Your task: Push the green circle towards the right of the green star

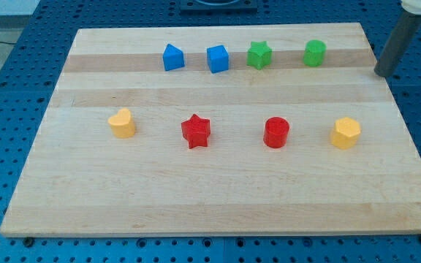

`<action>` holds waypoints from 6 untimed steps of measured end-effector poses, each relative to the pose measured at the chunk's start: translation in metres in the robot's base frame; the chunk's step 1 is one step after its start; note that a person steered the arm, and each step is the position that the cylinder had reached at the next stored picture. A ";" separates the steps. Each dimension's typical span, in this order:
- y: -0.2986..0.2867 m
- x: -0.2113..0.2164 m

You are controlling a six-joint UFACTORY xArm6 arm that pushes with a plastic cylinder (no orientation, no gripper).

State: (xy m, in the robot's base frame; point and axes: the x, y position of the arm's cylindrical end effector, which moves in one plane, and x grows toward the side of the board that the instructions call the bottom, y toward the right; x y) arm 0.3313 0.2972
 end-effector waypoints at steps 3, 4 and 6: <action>-0.059 -0.059; -0.111 -0.058; -0.069 -0.050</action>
